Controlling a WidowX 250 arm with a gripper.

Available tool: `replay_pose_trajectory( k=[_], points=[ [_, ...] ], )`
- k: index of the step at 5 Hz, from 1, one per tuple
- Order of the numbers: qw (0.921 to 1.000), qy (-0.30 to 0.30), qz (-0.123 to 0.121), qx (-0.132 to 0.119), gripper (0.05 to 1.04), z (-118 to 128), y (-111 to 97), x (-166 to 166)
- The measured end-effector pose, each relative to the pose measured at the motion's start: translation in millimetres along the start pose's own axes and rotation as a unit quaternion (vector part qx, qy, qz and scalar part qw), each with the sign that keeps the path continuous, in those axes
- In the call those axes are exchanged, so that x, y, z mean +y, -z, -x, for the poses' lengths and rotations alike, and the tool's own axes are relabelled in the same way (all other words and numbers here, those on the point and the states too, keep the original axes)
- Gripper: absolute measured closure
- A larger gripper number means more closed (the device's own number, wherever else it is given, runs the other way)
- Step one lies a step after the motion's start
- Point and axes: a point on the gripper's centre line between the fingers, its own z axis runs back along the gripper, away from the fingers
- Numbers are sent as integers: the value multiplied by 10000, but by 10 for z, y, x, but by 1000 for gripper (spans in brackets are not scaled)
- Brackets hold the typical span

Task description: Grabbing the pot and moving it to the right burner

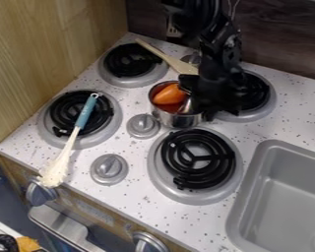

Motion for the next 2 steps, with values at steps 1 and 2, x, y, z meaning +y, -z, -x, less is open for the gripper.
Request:
replay_pose_trajectory(
  k=[1,2],
  points=[
    [9999,96,-63,-51,943,47,-49,-22],
    [9998,28,-194,-77,1000,110,-119,-26]
  ],
)
